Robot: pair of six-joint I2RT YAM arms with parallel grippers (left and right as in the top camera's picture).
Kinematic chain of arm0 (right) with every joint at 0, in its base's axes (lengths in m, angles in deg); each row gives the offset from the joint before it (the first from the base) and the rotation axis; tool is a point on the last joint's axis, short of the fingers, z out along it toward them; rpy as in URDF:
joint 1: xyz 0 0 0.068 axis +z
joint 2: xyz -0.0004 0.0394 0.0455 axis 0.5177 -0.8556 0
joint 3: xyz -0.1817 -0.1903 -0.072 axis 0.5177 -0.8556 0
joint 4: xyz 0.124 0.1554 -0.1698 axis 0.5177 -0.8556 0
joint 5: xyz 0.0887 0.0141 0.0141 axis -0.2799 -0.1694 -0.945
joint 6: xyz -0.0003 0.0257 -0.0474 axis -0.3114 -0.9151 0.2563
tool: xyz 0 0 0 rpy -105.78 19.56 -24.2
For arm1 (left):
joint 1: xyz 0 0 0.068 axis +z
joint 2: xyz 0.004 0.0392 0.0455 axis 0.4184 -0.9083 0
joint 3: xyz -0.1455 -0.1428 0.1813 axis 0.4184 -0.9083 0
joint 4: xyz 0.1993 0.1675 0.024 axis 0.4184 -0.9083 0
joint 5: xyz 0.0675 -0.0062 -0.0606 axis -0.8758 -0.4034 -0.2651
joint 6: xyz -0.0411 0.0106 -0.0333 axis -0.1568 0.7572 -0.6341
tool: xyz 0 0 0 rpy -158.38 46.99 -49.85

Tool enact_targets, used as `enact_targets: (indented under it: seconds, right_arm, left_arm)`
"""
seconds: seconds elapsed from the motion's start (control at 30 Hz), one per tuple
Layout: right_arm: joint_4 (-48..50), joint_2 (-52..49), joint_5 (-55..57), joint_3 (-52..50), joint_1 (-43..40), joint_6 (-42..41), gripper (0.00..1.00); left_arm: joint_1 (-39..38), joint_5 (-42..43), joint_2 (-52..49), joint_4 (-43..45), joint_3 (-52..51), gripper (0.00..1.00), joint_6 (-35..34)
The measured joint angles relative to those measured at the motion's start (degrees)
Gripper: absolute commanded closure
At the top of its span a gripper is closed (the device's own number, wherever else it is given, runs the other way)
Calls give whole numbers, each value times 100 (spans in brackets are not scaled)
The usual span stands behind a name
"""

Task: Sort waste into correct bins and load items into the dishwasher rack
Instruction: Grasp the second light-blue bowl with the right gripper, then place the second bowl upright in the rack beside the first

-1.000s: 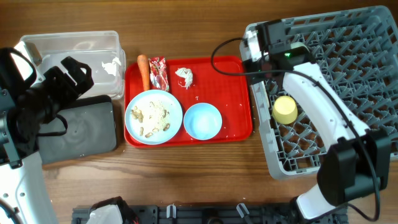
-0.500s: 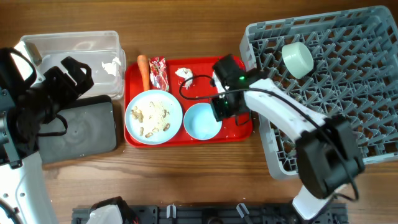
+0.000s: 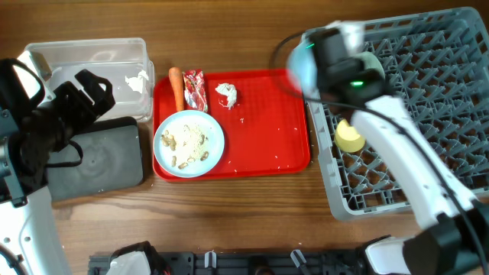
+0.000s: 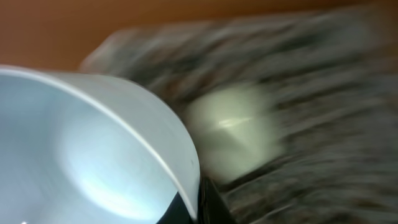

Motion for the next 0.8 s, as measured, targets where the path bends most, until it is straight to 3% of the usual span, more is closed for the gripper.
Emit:
enact_targets:
  seconds: [0.13,0.23,0.4,0.6,0.8]
  right_arm:
    - [343,-57,1893,33,-815,507,96]
    - [887,-328,2461,33,-1360,903,96]
    - [2144,-1047,2846,26,-2170,2218,96]
    - [3901,-1910,2988,4,-2212,4406,94]
    - [4194,-2463,2997,4,-2229,5427,94]
  left_arm:
    - [0,0,0,-2,0,0,0]
    - [0,-2,0,-2,0,0,0]
    - [0,0,0,0,0,0,0]
    - [0,2,0,0,0,0,0]
    - [0,0,0,-2,0,0,0]
